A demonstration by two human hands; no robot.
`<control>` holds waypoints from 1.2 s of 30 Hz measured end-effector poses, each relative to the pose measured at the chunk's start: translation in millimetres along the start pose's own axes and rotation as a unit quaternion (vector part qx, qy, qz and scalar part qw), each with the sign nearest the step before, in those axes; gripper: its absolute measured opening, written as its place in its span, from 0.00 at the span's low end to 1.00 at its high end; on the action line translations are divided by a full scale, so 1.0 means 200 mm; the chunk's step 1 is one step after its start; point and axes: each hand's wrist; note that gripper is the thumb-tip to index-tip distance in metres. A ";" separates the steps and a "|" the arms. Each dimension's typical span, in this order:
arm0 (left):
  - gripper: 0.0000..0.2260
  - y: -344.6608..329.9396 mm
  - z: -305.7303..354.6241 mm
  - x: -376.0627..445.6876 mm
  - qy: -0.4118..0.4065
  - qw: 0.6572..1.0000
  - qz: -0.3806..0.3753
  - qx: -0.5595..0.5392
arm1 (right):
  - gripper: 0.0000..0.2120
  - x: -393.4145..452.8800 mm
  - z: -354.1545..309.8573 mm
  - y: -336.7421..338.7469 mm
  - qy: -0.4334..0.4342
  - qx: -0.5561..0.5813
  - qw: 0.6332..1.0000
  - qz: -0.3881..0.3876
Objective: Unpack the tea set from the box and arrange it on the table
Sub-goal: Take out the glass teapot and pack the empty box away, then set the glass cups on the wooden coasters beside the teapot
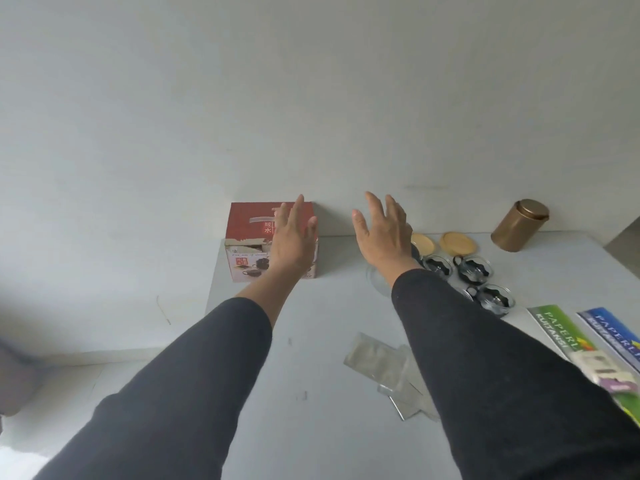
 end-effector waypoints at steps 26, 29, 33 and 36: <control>0.24 -1.12 0.76 -0.17 0.041 0.995 -0.085 0.009 | 0.23 -0.10 1.30 0.44 -0.038 -0.015 0.999 -0.018; 0.24 -1.22 0.78 -0.17 0.041 0.994 -0.097 0.016 | 0.23 -0.10 1.40 0.47 -0.049 -0.007 0.999 -0.015; 0.24 -1.34 0.81 -0.15 0.039 0.992 -0.114 0.029 | 0.23 -0.06 1.53 0.45 -0.062 -0.009 0.997 -0.038; 0.25 -1.43 0.85 -0.07 0.048 0.993 -0.099 0.031 | 0.23 0.03 1.62 0.45 -0.043 -0.003 0.998 -0.049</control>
Point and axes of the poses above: each hand's wrist, its own x-axis towards the middle knuckle, its own y-axis out of the back of the hand, z = x × y, and after that the axes turned 9 degrees about -z, right-handed
